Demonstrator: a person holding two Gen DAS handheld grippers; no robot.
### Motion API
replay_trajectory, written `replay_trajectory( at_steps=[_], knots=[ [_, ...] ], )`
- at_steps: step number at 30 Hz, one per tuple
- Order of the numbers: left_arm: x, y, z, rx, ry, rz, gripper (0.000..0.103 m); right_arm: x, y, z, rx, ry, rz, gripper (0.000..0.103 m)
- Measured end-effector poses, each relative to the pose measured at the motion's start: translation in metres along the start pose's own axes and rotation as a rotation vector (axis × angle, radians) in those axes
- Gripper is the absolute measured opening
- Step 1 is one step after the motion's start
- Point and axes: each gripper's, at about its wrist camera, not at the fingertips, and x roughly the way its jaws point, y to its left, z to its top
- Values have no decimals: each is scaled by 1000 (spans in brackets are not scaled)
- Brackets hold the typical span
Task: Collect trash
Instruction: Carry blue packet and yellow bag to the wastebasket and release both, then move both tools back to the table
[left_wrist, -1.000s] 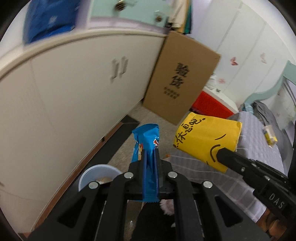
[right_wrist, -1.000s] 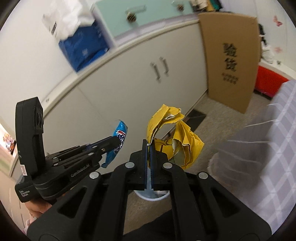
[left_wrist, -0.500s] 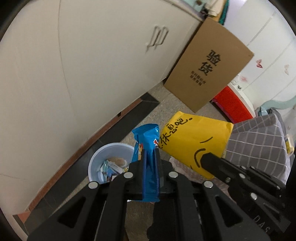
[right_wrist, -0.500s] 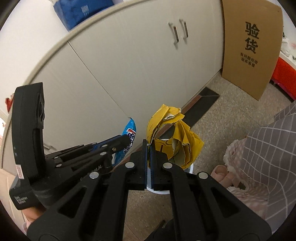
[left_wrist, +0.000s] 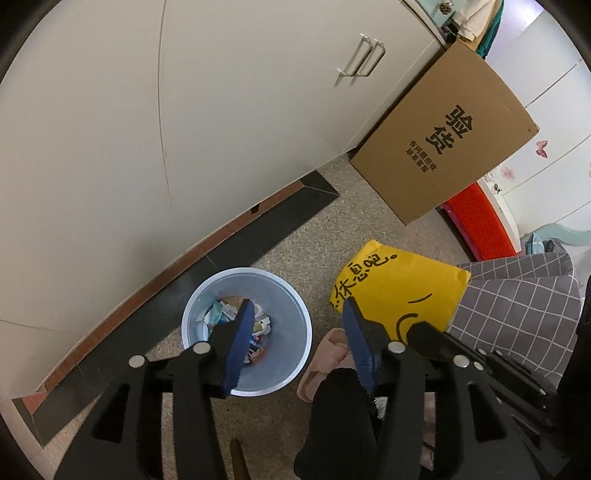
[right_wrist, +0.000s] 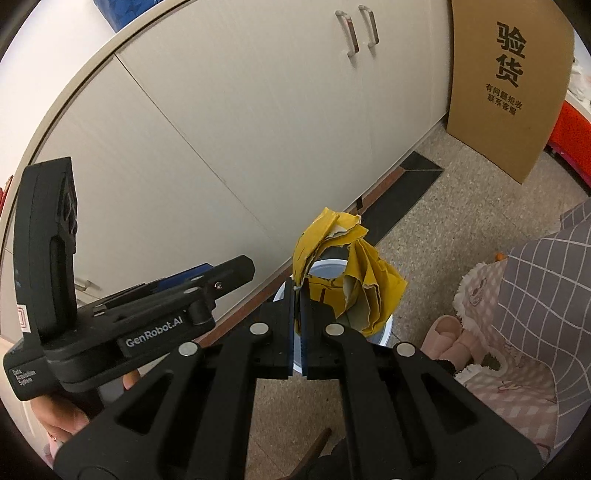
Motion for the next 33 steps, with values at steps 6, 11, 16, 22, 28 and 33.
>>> replay_trajectory(
  at_steps=[6, 11, 16, 22, 28, 33],
  knots=[
    [-1, 5, -2, -12, 0, 2, 51, 9, 3, 3, 2, 10, 4, 2],
    [-4, 12, -1, -30, -7, 8, 53, 15, 7, 7, 8, 10, 20, 3],
    [-8, 23, 0, -51, -18, 19, 55, 20, 11, 8, 14, 0, 50, 4],
    [-14, 29, 0, -73, -36, 49, 57, 19, 4, 10, 56, -27, 44, 47],
    [-18, 33, -1, -83, -41, 53, 59, 8, -3, 6, 65, -48, 30, 51],
    [-24, 20, -3, -64, -49, 44, 59, -9, -9, 1, 68, -70, 20, 51]
  ],
)
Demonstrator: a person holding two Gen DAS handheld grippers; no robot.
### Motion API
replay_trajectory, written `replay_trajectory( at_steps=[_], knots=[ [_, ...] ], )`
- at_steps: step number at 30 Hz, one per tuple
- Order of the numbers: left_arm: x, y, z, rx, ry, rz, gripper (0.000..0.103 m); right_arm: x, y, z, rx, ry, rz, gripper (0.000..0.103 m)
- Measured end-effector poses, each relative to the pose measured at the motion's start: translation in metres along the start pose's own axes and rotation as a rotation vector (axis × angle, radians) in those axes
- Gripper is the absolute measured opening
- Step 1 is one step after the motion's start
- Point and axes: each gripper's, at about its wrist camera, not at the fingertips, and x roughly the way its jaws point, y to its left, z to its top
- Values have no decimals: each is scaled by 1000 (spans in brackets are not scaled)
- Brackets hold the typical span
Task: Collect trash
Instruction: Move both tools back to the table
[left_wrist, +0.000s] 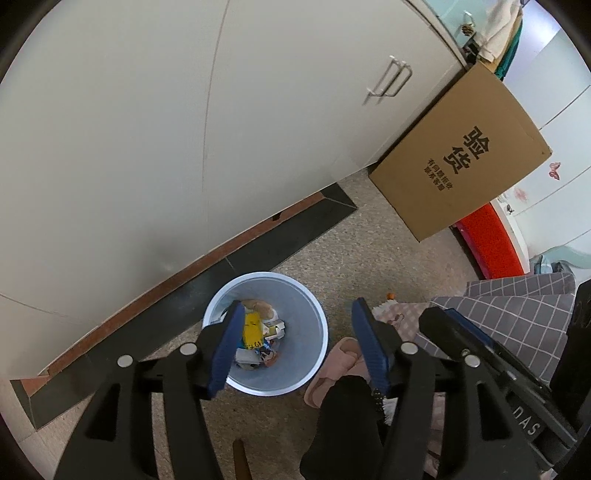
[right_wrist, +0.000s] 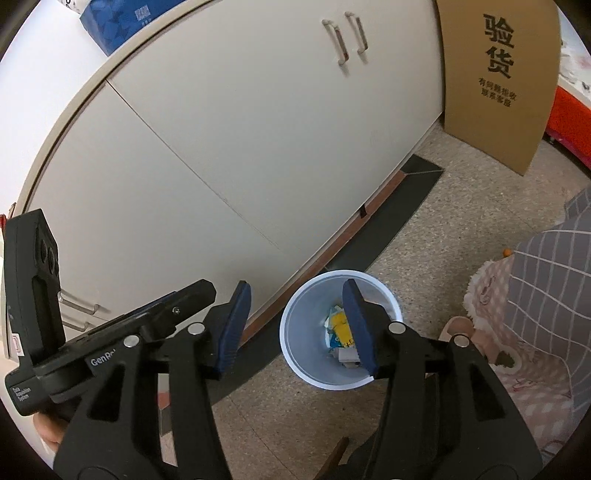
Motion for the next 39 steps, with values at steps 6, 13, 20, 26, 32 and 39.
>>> replay_trajectory(
  at_steps=[6, 13, 20, 26, 32, 39],
  knots=[
    [-20, -20, -3, 30, -28, -12, 60, -38, -9, 1, 12, -53, -10, 52],
    [-61, -61, -7, 68, -99, -29, 63, -102, -18, 5, 11, -151, -42, 53],
    [-108, -124, -17, 145, -188, -68, 68, -186, -42, 4, 29, -271, -92, 56],
    [-138, -205, -33, 256, -240, -117, 71, -261, -85, -2, 68, -378, -145, 59],
    [-149, -302, -58, 381, -249, -174, 73, -326, -146, -16, 135, -471, -231, 61],
    [-135, -410, -93, 512, -223, -229, 73, -383, -242, -41, 282, -529, -339, 61]
  ],
)
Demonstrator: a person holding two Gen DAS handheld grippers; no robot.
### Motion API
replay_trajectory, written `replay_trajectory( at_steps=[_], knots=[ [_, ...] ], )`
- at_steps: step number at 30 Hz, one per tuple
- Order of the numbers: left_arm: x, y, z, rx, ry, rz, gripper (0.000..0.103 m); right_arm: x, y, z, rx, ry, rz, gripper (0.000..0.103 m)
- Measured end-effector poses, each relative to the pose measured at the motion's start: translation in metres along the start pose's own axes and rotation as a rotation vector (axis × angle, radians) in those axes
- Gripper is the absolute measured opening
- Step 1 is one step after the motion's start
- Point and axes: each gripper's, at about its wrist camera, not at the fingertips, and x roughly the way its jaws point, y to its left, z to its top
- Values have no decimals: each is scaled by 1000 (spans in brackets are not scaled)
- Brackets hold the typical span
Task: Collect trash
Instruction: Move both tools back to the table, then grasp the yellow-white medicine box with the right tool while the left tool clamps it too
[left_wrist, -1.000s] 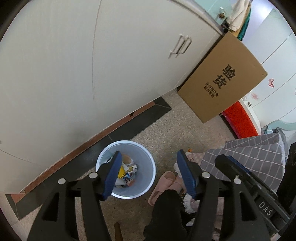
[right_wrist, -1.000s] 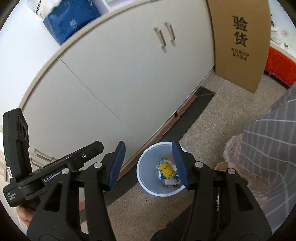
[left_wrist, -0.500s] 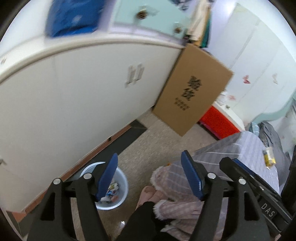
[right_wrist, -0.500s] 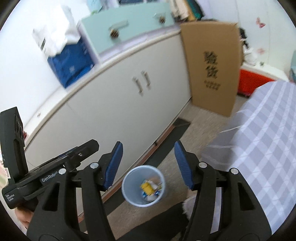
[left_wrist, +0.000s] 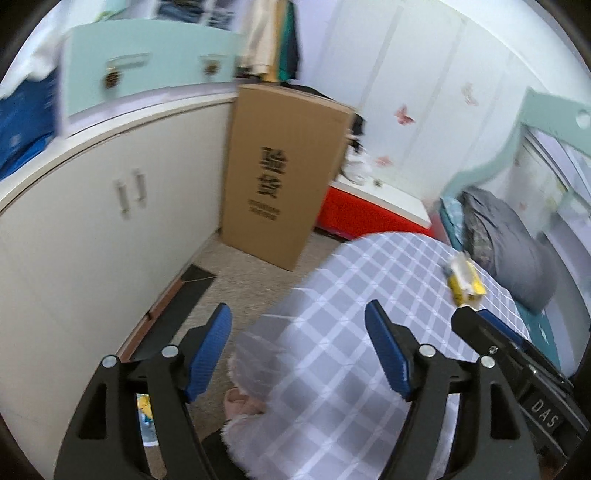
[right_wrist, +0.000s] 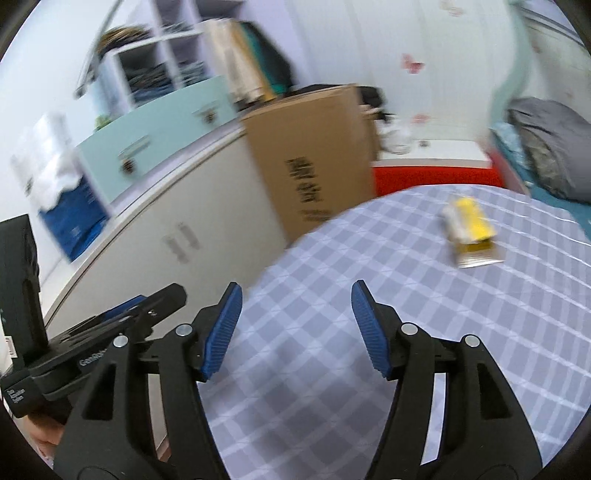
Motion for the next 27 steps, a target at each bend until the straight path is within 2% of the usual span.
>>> replay_trajectory(
  at_steps=[8, 12, 14, 20, 24, 27],
  knots=[
    [62, -107, 2, 124, 62, -90, 73, 1, -114, 12, 163, -23, -155, 62],
    [96, -142, 2, 149, 99, -142, 73, 11, -152, 13, 230, -18, -177, 62],
    [113, -157, 1, 141, 117, -179, 73, 20, -166, 14, 268, -12, -165, 62],
    [153, -179, 0, 82, 146, -224, 70, 37, -192, 19, 392, -21, -96, 62],
    [177, -185, 0, 19, 181, -282, 63, 51, -197, 24, 420, -5, -53, 62],
    [189, -190, 2, -5, 183, -294, 56, 59, -199, 27, 439, 6, -15, 62]
  ],
)
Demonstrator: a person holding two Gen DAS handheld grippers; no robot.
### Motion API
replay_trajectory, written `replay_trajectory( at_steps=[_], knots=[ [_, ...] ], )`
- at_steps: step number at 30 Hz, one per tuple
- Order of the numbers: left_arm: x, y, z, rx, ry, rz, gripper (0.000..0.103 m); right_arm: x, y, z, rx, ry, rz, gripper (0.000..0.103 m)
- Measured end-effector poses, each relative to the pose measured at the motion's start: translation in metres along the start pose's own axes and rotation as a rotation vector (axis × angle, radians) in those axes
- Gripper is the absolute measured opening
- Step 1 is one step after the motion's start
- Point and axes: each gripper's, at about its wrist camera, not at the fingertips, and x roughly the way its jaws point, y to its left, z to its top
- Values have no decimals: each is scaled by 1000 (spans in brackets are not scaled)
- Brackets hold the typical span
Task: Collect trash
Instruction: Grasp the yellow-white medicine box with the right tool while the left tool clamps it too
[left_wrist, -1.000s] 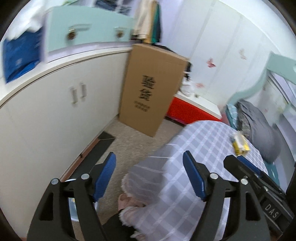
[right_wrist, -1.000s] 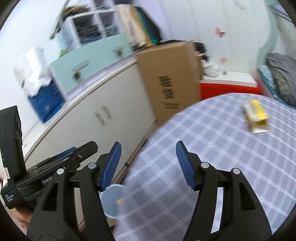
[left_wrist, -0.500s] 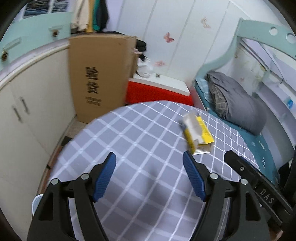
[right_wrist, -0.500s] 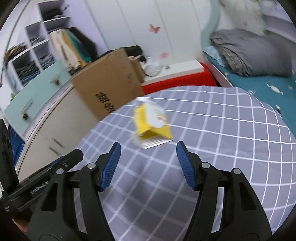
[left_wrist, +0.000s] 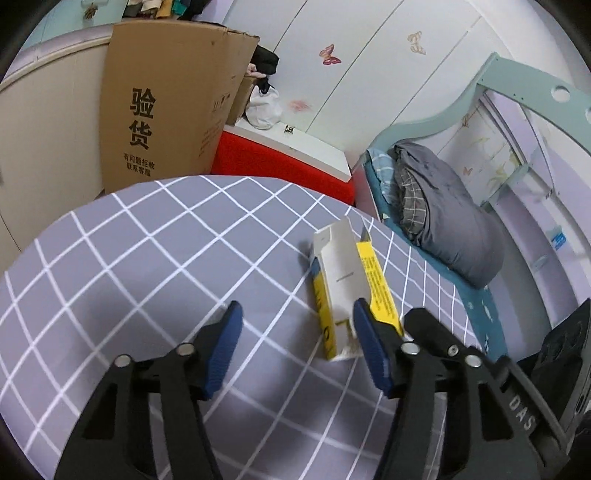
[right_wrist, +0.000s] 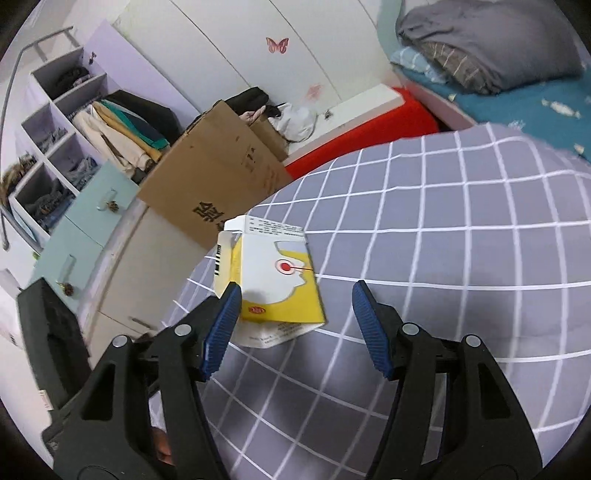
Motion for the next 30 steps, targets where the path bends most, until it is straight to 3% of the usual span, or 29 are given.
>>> replay_trajectory(
  at_steps=[8, 14, 16, 18, 22, 28, 30],
  knots=[
    [15, 9, 5, -71, 0, -35, 44, 16, 0, 1, 43, 36, 62, 62],
    [15, 11, 6, -72, 0, -37, 43, 13, 5, 3, -18, 22, 3, 56],
    [9, 18, 8, -104, -21, -34, 49, 9, 5, 5, -28, 24, -10, 53],
    [4, 27, 12, -147, -25, -47, 62, 0, 6, 4, -39, -1, -49, 54],
    [-3, 34, 17, -163, -54, -33, 64, -19, 6, -3, 13, -59, -93, 56],
    [-6, 33, 18, -124, -60, -8, 64, -1, -1, -15, 134, 3, 24, 55],
    [-10, 32, 17, -111, -72, 0, 66, 7, -3, -14, 148, -3, 54, 50]
  ],
)
